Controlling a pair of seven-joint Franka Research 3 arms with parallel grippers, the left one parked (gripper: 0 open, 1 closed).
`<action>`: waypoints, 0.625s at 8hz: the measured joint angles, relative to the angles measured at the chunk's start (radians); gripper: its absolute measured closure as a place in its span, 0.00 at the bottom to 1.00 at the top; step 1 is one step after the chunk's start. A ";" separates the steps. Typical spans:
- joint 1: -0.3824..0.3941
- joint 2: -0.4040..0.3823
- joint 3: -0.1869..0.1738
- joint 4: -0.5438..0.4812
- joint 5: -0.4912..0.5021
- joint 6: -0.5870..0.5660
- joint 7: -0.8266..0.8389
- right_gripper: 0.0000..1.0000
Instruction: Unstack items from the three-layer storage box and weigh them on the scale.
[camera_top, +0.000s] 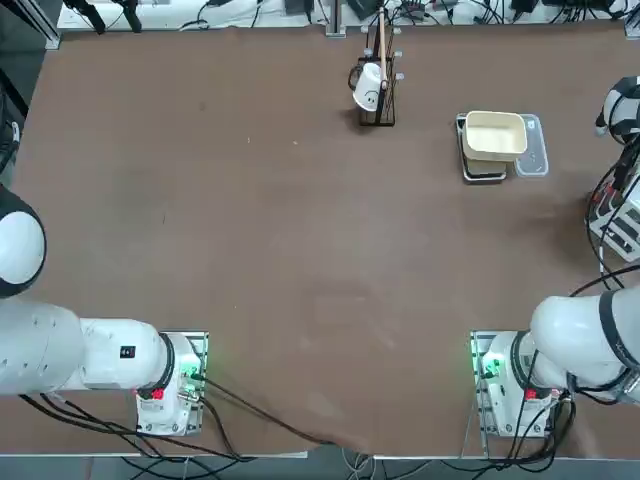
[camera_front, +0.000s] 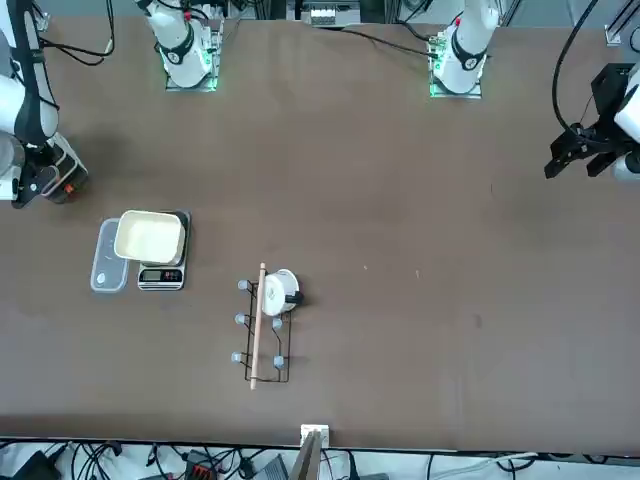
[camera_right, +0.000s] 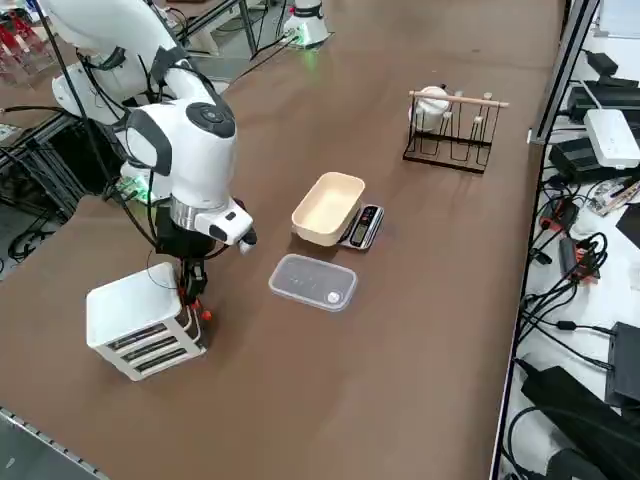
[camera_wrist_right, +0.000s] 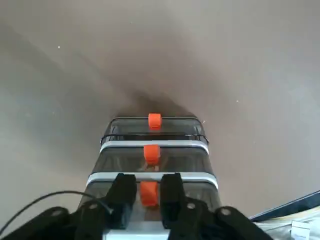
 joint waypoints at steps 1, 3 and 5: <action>0.000 0.000 0.000 0.000 0.000 0.000 0.000 0.67; 0.000 0.000 0.001 0.000 -0.003 -0.002 -0.001 0.79; 0.000 0.000 0.003 0.000 -0.008 -0.003 0.000 0.86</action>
